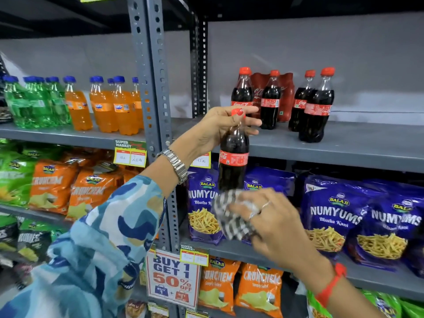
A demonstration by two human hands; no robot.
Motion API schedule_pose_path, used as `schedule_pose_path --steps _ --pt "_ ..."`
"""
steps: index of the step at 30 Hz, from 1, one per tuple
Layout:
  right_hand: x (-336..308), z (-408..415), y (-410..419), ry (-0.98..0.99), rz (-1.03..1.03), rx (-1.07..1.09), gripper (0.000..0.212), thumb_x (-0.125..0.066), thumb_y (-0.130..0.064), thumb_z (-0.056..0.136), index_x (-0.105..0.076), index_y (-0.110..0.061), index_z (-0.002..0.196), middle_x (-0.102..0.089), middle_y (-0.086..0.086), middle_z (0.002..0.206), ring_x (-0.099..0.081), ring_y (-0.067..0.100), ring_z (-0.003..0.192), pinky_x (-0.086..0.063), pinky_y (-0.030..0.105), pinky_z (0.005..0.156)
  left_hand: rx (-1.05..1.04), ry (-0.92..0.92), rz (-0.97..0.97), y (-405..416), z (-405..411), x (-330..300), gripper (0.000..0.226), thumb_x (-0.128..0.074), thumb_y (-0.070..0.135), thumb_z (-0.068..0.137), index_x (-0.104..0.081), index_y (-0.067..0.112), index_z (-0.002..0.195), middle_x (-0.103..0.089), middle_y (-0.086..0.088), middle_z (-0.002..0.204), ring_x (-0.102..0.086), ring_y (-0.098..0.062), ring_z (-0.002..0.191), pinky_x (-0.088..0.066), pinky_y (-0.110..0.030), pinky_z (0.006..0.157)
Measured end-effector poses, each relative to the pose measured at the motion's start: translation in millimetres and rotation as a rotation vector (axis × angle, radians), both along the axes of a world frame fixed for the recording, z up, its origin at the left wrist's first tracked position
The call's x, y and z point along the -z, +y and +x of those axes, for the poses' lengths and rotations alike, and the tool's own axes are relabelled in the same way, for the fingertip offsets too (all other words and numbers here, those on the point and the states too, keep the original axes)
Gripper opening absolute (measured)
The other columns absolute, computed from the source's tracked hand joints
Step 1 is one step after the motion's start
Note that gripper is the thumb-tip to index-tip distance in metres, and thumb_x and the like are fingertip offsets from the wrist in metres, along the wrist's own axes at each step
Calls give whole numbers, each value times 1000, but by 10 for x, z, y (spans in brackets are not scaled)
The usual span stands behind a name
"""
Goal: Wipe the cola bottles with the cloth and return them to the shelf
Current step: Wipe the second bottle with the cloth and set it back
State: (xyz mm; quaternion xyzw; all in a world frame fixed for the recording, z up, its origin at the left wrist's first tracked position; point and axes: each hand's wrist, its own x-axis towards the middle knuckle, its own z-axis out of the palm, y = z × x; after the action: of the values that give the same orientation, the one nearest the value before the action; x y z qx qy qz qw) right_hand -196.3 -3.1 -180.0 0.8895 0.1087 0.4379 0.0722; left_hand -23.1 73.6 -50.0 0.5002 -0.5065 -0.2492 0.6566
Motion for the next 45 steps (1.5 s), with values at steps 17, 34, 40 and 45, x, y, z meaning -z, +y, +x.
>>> schedule_pose_path --steps 17,34,40,45 --pt "-265 -32 -14 -144 220 -168 52 -48 -10 59 -56 -18 109 -65 10 100 -52 27 87 -46 34 68 -12 158 -68 -66 65 159 25 -39 14 97 -58 9 113 -75 -3 86 -71 -19 78 -53 -36 87" --pt "-555 62 -223 23 92 -53 59 -49 -7 53 -63 -19 109 -65 -3 106 -55 25 91 -47 36 65 -126 36 -182 -531 5 -633 18 -53 10 90 -61 8 106 -73 -6 84 -70 -19 76 -57 -31 78" --pt "-825 148 -497 -82 80 50 59 -53 -5 51 -66 -17 107 -65 0 102 -56 26 88 -50 36 64 -304 -53 -199 -965 28 -943 28 -64 5 82 -60 -1 110 -69 -10 85 -68 -15 72 -56 -21 78" --pt "-950 263 -742 -110 88 100 59 -53 -3 52 -66 -16 108 -65 1 103 -56 27 91 -51 41 65 -422 -88 -151 -1250 144 -863 39 -67 -4 77 -59 -5 115 -64 -17 96 -61 -19 75 -53 -15 75"
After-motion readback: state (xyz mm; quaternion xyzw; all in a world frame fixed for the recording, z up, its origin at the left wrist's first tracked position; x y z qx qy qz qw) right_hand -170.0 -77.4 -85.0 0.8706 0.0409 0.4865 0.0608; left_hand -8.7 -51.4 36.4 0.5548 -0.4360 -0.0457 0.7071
